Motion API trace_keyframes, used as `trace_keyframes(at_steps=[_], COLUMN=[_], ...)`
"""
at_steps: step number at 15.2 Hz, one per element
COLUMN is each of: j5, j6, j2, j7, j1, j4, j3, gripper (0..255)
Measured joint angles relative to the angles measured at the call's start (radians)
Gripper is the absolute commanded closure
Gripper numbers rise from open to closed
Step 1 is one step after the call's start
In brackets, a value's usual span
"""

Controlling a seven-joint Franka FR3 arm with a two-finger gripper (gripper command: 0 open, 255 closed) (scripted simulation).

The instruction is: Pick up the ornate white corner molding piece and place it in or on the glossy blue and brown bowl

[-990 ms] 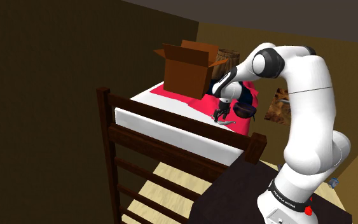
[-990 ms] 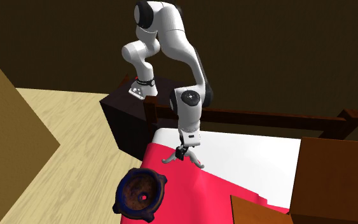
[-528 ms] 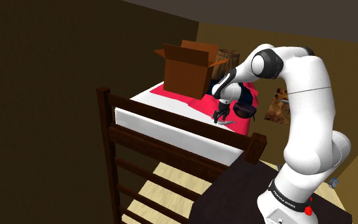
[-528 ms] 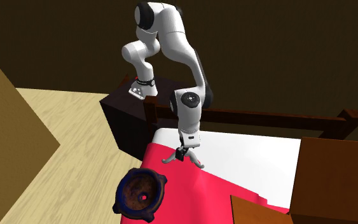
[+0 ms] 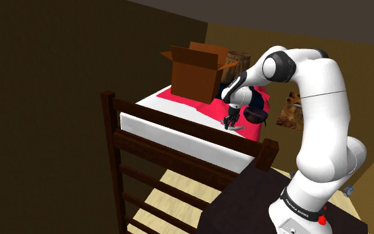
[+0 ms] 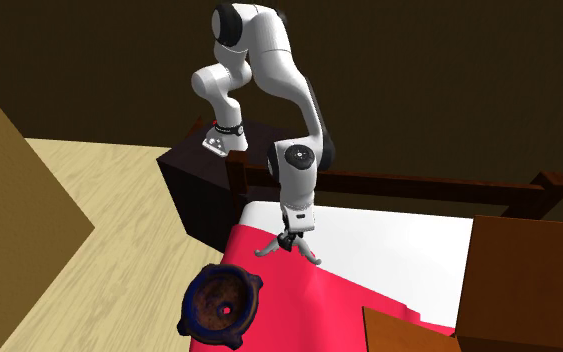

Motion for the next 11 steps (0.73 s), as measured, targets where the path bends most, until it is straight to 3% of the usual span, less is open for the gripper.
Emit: trace_keyframes(at_steps=[11], j5=[-0.031], j6=[-0.065], j2=[-0.069], j7=[0.019], j1=[0.017], j4=[-0.002], j3=[-0.024], gripper=[255])
